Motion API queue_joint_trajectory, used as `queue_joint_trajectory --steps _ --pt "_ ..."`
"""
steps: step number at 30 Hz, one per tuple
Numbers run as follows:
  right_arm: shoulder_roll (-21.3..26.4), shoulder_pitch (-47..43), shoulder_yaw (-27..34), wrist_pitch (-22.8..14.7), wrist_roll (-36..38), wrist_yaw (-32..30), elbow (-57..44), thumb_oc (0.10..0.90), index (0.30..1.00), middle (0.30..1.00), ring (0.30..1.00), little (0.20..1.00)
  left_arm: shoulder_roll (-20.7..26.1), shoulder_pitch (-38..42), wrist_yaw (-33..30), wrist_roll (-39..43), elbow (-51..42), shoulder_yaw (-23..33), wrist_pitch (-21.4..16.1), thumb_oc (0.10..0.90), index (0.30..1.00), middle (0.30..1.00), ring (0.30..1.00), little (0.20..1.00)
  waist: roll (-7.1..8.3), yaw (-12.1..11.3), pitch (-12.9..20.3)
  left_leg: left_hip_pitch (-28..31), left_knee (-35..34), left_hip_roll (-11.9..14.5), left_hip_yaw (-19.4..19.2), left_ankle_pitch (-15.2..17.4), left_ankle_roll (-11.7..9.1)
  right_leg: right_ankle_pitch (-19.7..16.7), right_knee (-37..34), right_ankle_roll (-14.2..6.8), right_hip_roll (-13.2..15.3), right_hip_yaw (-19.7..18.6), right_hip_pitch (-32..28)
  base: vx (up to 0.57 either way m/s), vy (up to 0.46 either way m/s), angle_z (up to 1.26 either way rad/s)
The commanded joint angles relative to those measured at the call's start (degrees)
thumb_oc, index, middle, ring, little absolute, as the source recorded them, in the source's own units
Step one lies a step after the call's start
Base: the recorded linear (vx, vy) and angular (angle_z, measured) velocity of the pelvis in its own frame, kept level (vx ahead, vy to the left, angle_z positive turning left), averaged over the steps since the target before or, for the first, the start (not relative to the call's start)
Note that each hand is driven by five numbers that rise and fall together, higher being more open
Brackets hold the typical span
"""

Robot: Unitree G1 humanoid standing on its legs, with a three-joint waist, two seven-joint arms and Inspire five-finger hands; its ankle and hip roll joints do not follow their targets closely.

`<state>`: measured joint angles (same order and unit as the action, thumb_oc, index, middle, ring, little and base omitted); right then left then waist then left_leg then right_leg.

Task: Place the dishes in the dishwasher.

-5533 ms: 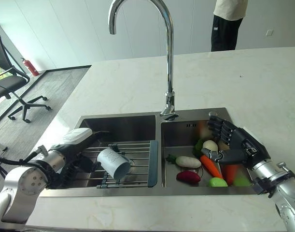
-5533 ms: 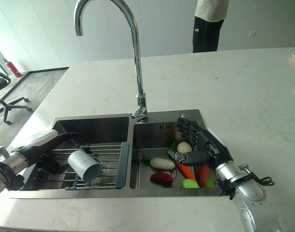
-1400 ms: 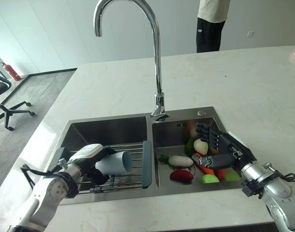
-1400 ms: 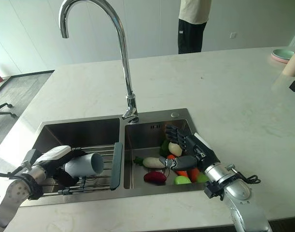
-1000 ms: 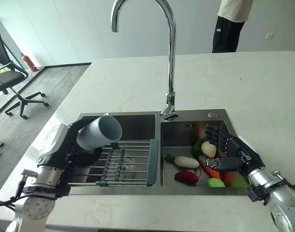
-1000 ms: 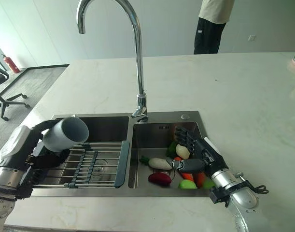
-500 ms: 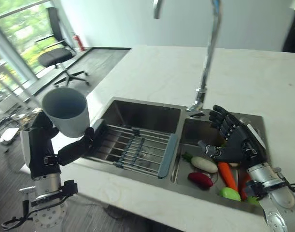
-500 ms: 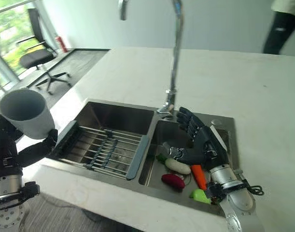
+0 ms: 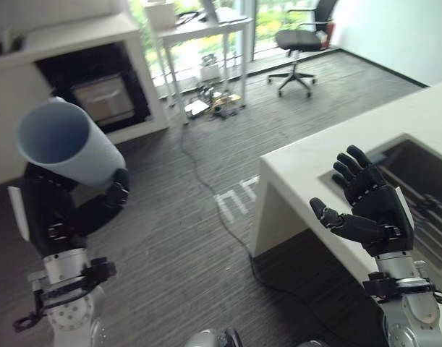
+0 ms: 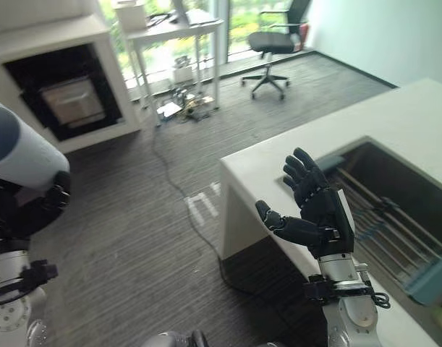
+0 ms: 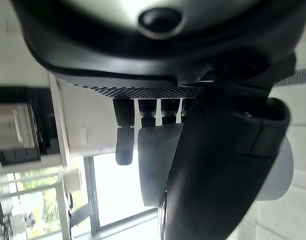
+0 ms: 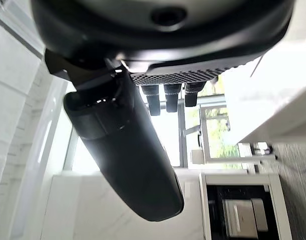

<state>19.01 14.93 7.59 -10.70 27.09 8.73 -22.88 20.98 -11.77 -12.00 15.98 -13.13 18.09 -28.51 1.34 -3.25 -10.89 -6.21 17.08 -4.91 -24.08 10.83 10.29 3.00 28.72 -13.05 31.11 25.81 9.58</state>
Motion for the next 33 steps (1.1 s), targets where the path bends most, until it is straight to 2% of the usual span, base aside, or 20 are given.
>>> queue_joint_trajectory --steps 1,3,6,8,11,15,19,22,29,30,33 --pt "0.6 -6.7 4.2 -7.3 1.0 -2.2 -3.8 0.800 0.900 0.900 0.900 0.900 5.0 6.7 -1.1 -2.9 -9.6 0.9 -3.5 0.400 0.300 0.300 0.300 0.300 0.46 4.2 2.0 5.5 0.1 8.5 8.3 6.4 -12.1 -3.7 -11.5 1.0 -9.5 -3.8 -2.2 0.01 0.141 1.51" --pt "1.3 -7.1 4.6 -6.8 2.0 -2.0 -3.4 0.800 0.900 0.900 0.900 0.900 5.3 8.3 -3.7 -6.4 -8.5 -1.0 -3.3 0.400 0.300 0.300 0.300 0.300 0.72 5.7 2.5 4.0 0.1 7.6 12.0 6.1 -11.3 -1.1 -11.5 1.8 -14.7 -9.9 -1.5 0.09 0.128 1.77" --pt "2.4 -8.5 3.9 -6.0 3.3 -1.0 -2.7 0.800 0.900 0.900 0.900 0.900 5.6 8.9 -6.7 -9.1 -8.1 -2.1 -1.8 0.400 0.300 0.300 0.300 0.300 1.24 5.4 2.9 3.2 0.1 7.3 12.9 5.7 -11.0 0.5 -11.5 2.3 -16.3 -10.9 -0.4 0.04 0.046 1.82" --pt "2.8 -8.9 3.4 -5.9 3.9 -0.8 -2.8 0.800 0.900 0.900 0.900 0.900 5.9 8.8 -8.0 -9.9 -8.3 -2.4 -1.1 0.400 0.300 0.300 0.300 0.300 1.32 4.8 2.9 3.1 0.1 6.9 14.0 6.0 -10.7 1.2 -11.5 2.4 -17.1 -11.8 -0.4 0.03 -0.033 0.03" --pt "3.5 -8.5 2.8 -6.8 4.7 -0.1 -3.6 0.800 0.900 0.900 0.900 0.900 5.4 7.3 -8.3 -9.3 -9.2 -1.8 -0.5 0.400 0.300 0.300 0.300 0.300 1.29 3.2 2.9 3.0 0.1 7.4 14.2 5.9 -10.6 3.0 -11.5 2.5 -17.0 -9.9 -2.6 -0.02 -0.120 0.20" --pt "3.6 -11.1 0.8 -7.2 3.8 -1.2 -2.9 0.800 0.900 0.900 0.900 0.900 5.4 7.0 -9.4 -9.4 -9.0 -1.7 -0.5 0.400 0.300 0.300 0.300 0.300 1.21 1.7 3.0 3.4 0.1 8.0 14.4 5.8 -11.0 3.7 -11.5 2.5 -16.7 -8.0 -3.5 -0.03 -0.129 0.19" --pt "4.3 -12.2 -0.1 -6.6 3.5 -1.3 -2.8 0.800 0.900 0.900 0.900 0.900 5.7 6.0 -10.7 -9.2 -9.5 -0.6 -0.1 0.400 0.300 0.300 0.300 0.300 0.71 1.3 3.6 3.6 0.1 8.7 14.7 5.5 -11.4 5.8 -11.5 3.0 -17.9 -7.7 -4.7 -0.01 -0.137 0.02" --pt "5.2 -10.9 1.2 -5.7 5.0 -0.2 -3.4 0.800 0.900 0.900 0.900 0.900 5.3 4.3 -10.8 -8.7 -10.0 0.4 -0.6 0.400 0.300 0.300 0.300 0.300 0.26 1.8 4.2 3.5 0.1 9.2 14.8 5.2 -11.9 7.2 -11.5 4.2 -19.4 -8.5 -5.4 0.01 -0.124 0.01" --pt "5.3 -10.6 0.6 -4.5 4.7 -1.1 -4.3 0.800 0.900 0.900 0.900 0.900 5.2 4.4 -11.7 -9.4 -9.6 -0.8 -0.9 0.400 0.300 0.300 0.300 0.300 -0.56 2.9 4.8 3.4 0.1 9.4 15.2 4.8 -12.4 8.5 -11.5 5.3 -21.2 -10.2 -5.7 -0.02 -0.074 -0.04" --pt "8.0 -8.7 3.1 -5.6 -0.8 0.4 -1.8 0.800 0.900 0.900 0.900 0.900 4.7 7.9 -9.5 -8.7 -6.6 -8.0 -1.5 0.400 0.300 0.300 0.300 0.300 0.98 7.1 3.4 4.2 0.1 7.8 10.4 5.6 -10.8 7.1 -11.5 6.2 -26.8 -15.8 -3.5 0.00 -0.030 -0.07" --pt "7.4 -8.3 2.8 -5.9 -0.3 1.4 -1.9 0.800 0.900 0.900 0.900 0.900 4.8 8.6 -10.7 -10.1 -7.1 -8.9 -0.4 0.400 0.300 0.300 0.300 0.300 0.94 7.4 4.6 4.1 0.1 7.2 12.3 5.7 -10.8 8.3 -11.5 7.1 -28.0 -16.4 -4.1 0.04 -0.030 0.01"
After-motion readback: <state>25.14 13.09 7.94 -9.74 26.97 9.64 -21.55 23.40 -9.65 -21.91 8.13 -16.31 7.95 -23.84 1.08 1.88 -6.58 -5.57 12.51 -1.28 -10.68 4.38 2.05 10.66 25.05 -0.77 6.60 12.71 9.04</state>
